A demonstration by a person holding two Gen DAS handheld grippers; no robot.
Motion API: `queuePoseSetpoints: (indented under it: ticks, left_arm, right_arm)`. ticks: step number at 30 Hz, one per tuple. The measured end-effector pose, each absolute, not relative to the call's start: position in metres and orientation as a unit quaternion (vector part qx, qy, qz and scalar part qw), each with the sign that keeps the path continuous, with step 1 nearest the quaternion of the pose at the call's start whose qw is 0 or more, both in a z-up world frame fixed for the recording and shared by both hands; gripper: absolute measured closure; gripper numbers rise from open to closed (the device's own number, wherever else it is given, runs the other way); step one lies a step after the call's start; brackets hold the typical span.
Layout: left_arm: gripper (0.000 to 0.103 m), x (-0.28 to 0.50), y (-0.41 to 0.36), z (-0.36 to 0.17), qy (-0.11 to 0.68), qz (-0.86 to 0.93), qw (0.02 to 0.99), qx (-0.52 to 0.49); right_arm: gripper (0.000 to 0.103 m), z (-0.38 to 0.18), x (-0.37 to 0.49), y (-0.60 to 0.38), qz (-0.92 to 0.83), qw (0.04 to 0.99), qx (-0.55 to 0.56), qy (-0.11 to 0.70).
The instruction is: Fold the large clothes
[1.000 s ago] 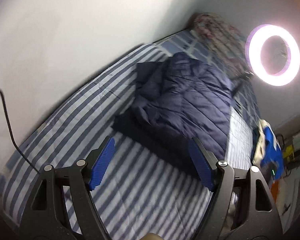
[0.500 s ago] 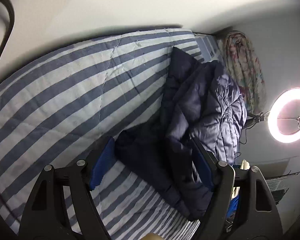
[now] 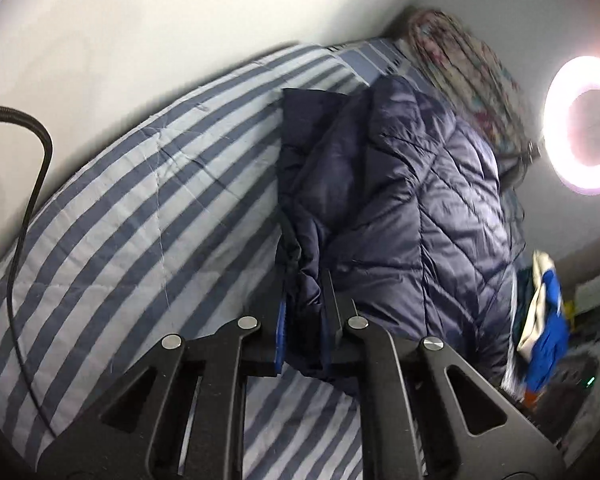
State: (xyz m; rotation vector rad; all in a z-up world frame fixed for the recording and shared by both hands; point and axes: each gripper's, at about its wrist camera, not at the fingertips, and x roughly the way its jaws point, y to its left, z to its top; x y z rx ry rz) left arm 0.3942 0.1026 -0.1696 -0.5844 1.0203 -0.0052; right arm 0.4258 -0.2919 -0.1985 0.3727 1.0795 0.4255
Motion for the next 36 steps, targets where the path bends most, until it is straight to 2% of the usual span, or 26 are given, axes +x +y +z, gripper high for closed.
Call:
queuePoseSetpoints:
  ticks: [6, 13, 23, 25, 27, 29, 32, 36]
  left_arm:
    - [0.093, 0.353, 0.066, -0.155, 0.51, -0.041, 0.835, -0.202]
    - [0.093, 0.278, 0.021, -0.138, 0.529, -0.082, 0.833, -0.137]
    - [0.093, 0.216, -0.005, -0.135, 0.541, -0.121, 0.827, -0.091]
    - [0.093, 0.219, -0.007, -0.138, 0.54, -0.111, 0.831, -0.076]
    - [0.09, 0.217, -0.007, -0.138, 0.544, -0.106, 0.83, -0.064]
    - [0.088, 0.214, -0.004, -0.13, 0.541, -0.106, 0.832, -0.062]
    - [0.088, 0.206, 0.009, -0.105, 0.506, -0.103, 0.854, -0.065]
    - [0.088, 0.21, 0.011, -0.066, 0.45, -0.099, 0.885, -0.068]
  right_arm:
    - [0.073, -0.17, 0.397, -0.306, 0.18, 0.825, 0.121, 0.522]
    - [0.074, -0.142, 0.322, -0.34, 0.162, 0.827, 0.074, 0.533]
    - [0.073, -0.15, 0.22, -0.392, 0.145, 0.826, 0.044, 0.543]
    - [0.069, -0.162, 0.213, -0.396, 0.148, 0.818, 0.052, 0.554]
    - [0.06, -0.162, 0.212, -0.396, 0.146, 0.814, 0.053, 0.56]
    - [0.058, -0.151, 0.207, -0.396, 0.149, 0.82, 0.035, 0.551]
    - [0.052, -0.123, 0.196, -0.404, 0.158, 0.848, 0.021, 0.506]
    - [0.051, -0.095, 0.188, -0.422, 0.156, 0.888, 0.029, 0.431]
